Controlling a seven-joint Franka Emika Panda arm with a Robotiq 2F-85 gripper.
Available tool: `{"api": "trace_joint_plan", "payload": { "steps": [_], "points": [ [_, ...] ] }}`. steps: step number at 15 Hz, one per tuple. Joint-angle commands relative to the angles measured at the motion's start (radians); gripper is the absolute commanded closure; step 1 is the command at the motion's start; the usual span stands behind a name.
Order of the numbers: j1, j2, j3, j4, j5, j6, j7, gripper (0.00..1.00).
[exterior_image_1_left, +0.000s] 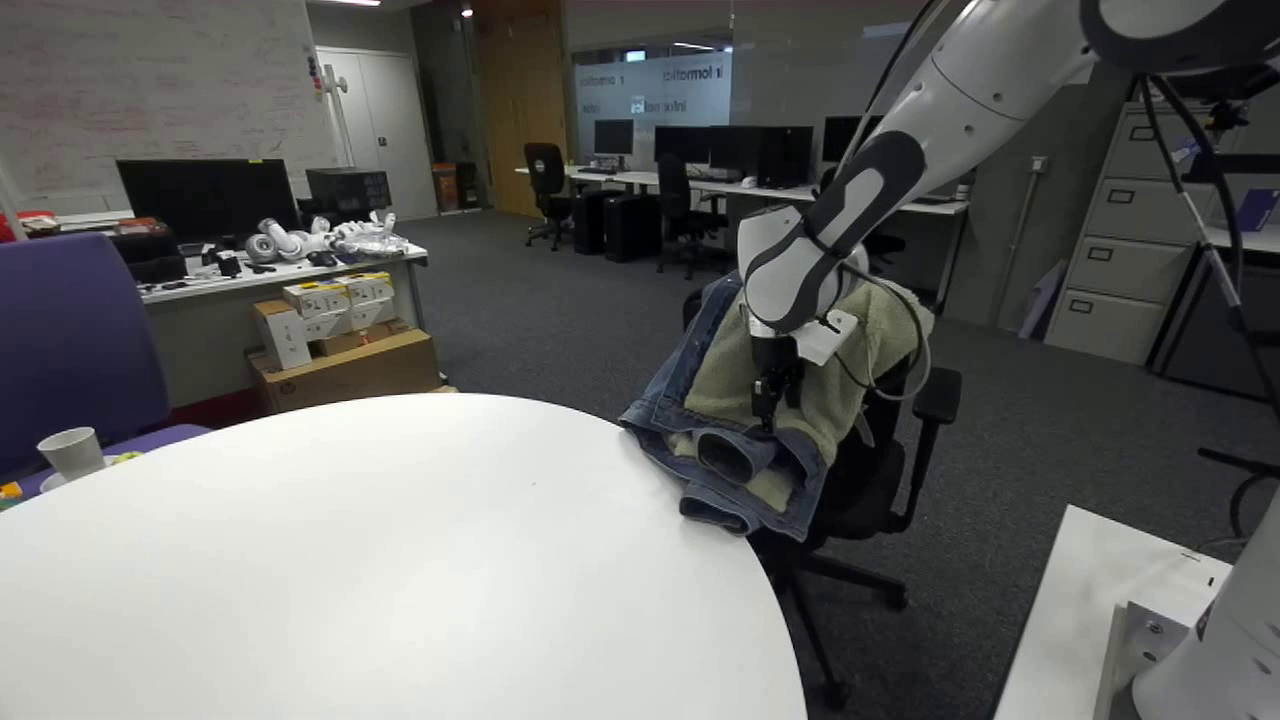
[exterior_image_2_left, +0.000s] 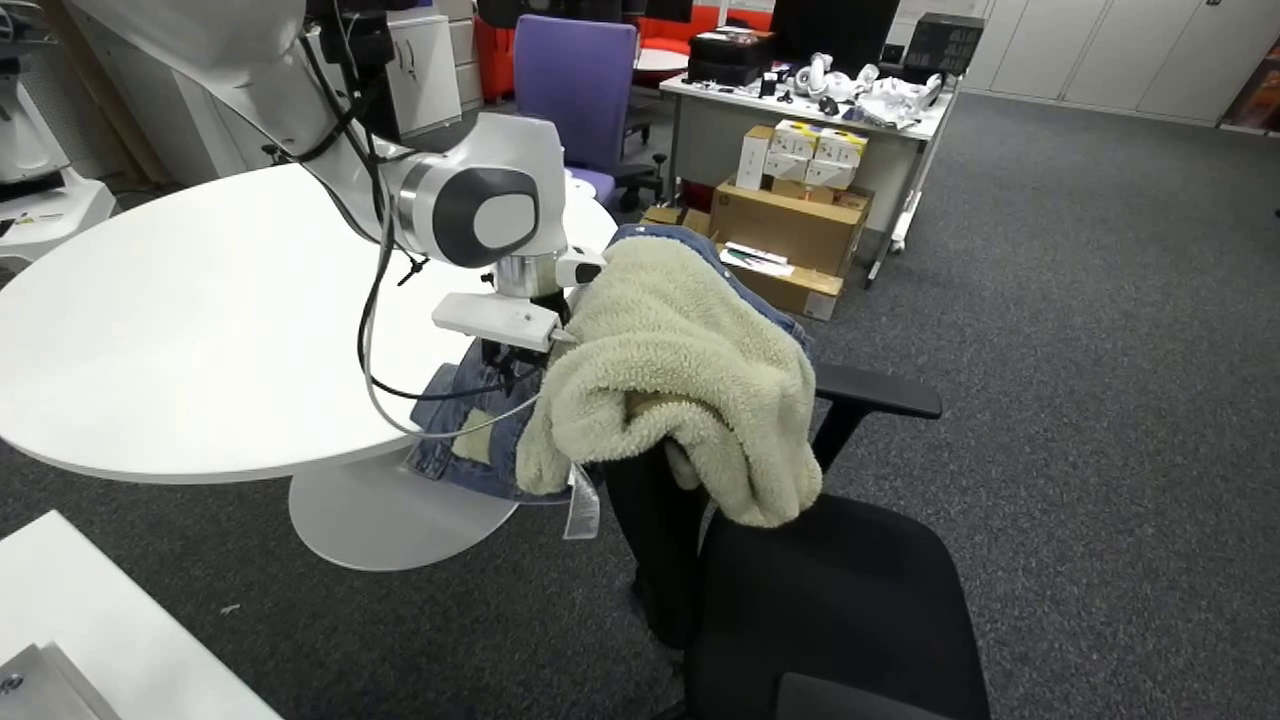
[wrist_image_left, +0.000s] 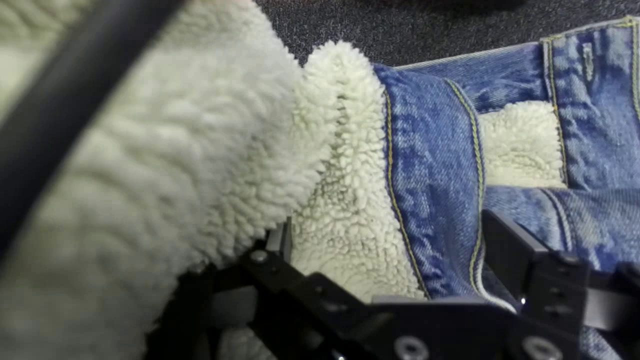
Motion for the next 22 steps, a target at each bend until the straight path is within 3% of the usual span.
{"api": "trace_joint_plan", "payload": {
  "steps": [1,8,12,18,22],
  "points": [
    [-0.029,0.018,-0.067,0.017,-0.088,0.049,0.061,0.0],
    [-0.028,0.059,-0.134,0.012,-0.187,0.083,0.199,0.0],
    [0.003,0.044,-0.14,-0.019,-0.23,0.121,0.228,0.0],
    [0.0,-0.114,-0.015,-0.139,-0.159,0.244,0.112,0.0],
    [-0.028,-0.233,0.087,-0.173,-0.008,0.247,-0.016,0.0]
  ]
}}
